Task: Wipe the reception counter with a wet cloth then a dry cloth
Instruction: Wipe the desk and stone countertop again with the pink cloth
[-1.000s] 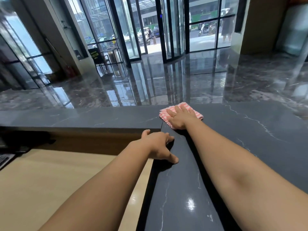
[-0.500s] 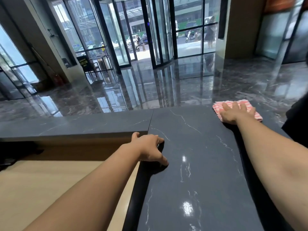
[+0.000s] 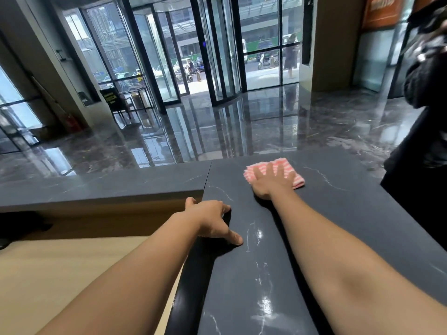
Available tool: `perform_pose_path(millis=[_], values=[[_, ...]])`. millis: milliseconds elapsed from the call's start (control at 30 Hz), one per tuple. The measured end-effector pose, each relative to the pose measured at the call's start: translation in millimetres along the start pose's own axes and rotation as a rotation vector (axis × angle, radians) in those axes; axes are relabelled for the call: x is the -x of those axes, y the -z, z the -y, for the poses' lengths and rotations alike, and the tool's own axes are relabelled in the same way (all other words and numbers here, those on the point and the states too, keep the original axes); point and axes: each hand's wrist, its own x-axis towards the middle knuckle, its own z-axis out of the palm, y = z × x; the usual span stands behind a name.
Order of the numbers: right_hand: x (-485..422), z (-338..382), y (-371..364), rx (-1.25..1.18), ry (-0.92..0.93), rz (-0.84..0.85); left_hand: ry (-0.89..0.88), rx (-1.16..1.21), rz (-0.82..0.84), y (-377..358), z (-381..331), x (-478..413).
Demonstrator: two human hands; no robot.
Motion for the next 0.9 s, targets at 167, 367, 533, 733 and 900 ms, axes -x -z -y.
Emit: perform_pose_path(millis=[167,367,533,733,900], values=[[5.4,37.5,-10.0,0.039,0.185,0.058,0.054,0.003,0.001,-1.8,-8.1,-2.1],[-3.1,-4.7,-0.2,0.016,0.116,-0.002,0.065,-0.011,0.013,0.3,-11.1,-6.4],[-9.2,-72.6,12.4,0.025,-0.085,-0.062,0.067,-0.038,0.002,-0.8,-11.1,-8.2],[-0.4,-125.2,20.9,0.003,-0.258,-0.089,0.056,-0.032,-0.011,-5.6,-8.5,-6.1],[16.1,-109.7,12.6,-0.016,-0.326,-0.091,-0.013,-0.043,-0.078,-12.7,-7.4,3.9]])
